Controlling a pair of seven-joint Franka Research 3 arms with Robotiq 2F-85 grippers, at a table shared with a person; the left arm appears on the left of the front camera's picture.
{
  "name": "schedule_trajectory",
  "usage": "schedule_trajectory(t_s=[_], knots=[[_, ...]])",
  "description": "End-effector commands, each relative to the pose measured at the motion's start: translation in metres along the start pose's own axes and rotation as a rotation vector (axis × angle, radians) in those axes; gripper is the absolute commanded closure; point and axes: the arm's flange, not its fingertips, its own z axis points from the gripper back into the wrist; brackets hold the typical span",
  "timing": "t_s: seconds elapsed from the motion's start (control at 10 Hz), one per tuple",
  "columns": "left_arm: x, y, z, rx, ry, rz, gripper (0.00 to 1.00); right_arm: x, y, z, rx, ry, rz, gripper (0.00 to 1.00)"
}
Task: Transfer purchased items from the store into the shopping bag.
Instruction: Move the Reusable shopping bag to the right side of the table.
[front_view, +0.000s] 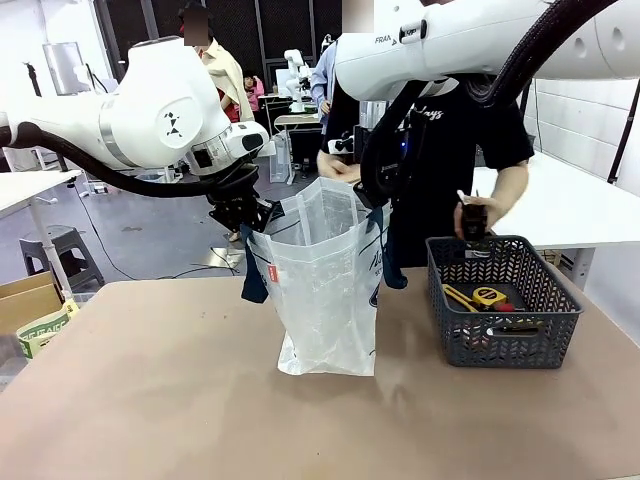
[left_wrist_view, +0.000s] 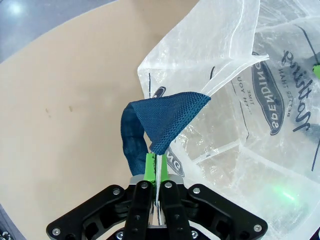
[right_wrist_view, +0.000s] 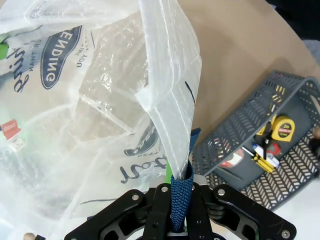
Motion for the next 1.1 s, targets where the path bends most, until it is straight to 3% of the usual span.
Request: schedule_trajectory(t_s=[0.0,1.0], knots=[[0.0,0.0015,0.0006,0.001,-0.001,0.002,1.0,-0.0003,-0.0004,0.0003,0.0,0.001,-0.002,1.0],[0.0,0.0015,0.0006,0.001,-0.001,0.002,1.0,-0.0003,-0.0004,0.0003,0.0,0.001,-0.002,1.0]])
